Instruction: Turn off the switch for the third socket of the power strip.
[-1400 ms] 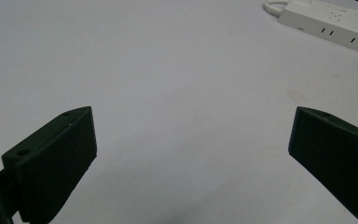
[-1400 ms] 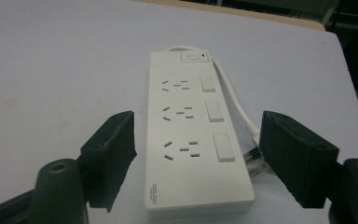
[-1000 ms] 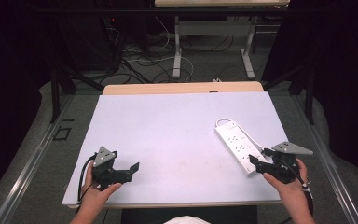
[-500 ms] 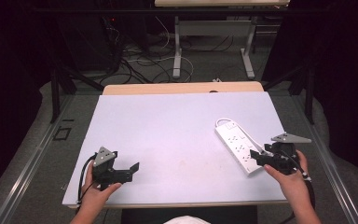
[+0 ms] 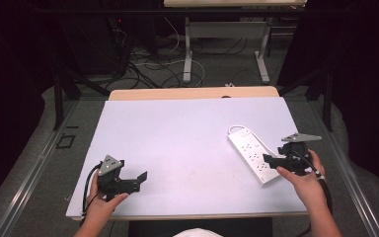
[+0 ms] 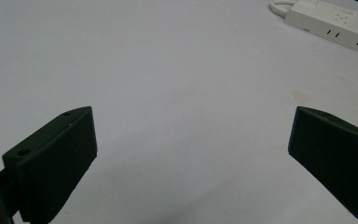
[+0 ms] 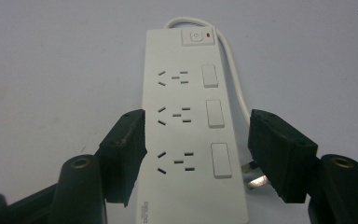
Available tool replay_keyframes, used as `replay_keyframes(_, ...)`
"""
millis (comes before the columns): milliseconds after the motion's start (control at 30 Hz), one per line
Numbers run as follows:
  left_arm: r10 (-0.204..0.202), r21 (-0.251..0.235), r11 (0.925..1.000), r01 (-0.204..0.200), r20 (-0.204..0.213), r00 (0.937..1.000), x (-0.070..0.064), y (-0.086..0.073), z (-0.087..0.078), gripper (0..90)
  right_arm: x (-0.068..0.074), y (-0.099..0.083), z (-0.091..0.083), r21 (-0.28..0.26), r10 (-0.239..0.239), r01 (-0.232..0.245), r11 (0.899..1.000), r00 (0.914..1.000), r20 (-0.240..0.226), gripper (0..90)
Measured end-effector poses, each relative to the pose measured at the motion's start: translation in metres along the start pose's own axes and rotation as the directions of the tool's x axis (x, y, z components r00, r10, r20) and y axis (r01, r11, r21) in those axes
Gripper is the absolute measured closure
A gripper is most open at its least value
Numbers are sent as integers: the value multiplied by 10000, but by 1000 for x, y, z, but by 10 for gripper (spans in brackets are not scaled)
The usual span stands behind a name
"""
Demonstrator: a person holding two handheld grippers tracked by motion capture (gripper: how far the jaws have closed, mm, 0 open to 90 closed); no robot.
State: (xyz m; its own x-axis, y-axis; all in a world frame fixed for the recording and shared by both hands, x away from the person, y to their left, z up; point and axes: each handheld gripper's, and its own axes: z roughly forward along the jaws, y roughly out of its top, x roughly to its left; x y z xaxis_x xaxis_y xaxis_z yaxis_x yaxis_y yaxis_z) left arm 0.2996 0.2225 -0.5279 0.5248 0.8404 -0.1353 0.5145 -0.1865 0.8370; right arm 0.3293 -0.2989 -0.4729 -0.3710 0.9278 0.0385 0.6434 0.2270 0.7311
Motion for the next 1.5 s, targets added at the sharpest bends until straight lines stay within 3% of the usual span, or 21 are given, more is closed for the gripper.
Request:
replay_keyframes(600, -154, 10, 9999, 154, 78, 9999, 0, 0, 3, 11, -7, 1, 17, 568, 1165, -1183, 9914, 9926, 334, 394)
replay_keyframes(867, -188, 30, 9998, 188, 132, 9997, 1, 0, 3, 12, -13, -5, 25, 715, 1981, -1978, 9776, 9802, 40, 458)
replay_keyframes(1500, -151, 62, 9999, 151, 128, 9998, 1, 0, 2, 14, -21, -12, 30, 1110, 1842, -1886, 9758, 9817, 487, 721)
